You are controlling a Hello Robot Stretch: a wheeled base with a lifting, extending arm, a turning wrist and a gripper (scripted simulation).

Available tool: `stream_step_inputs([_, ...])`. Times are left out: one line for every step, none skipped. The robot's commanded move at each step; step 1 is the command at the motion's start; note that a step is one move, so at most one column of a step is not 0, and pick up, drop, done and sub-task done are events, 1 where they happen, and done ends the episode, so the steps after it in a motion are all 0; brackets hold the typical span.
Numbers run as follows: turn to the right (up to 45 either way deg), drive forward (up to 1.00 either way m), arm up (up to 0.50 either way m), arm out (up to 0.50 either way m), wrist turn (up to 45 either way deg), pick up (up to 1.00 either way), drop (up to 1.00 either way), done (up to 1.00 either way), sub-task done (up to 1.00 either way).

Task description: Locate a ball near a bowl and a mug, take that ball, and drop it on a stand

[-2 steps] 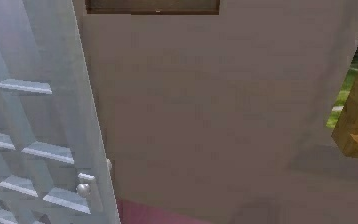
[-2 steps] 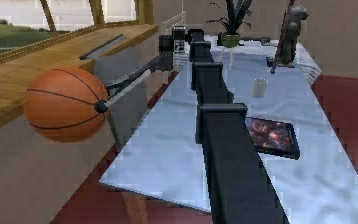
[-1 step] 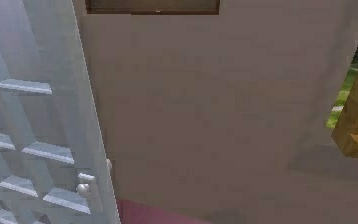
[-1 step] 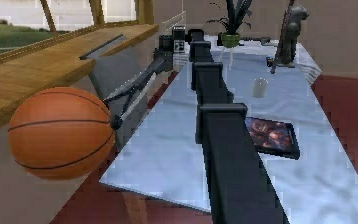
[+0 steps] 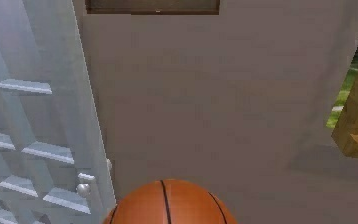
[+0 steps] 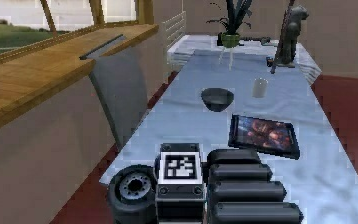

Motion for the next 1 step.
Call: stream_step_inputs([-45.0, 0.00, 0.00, 0.00, 0.0, 0.00, 0.00, 0.00, 0.00])
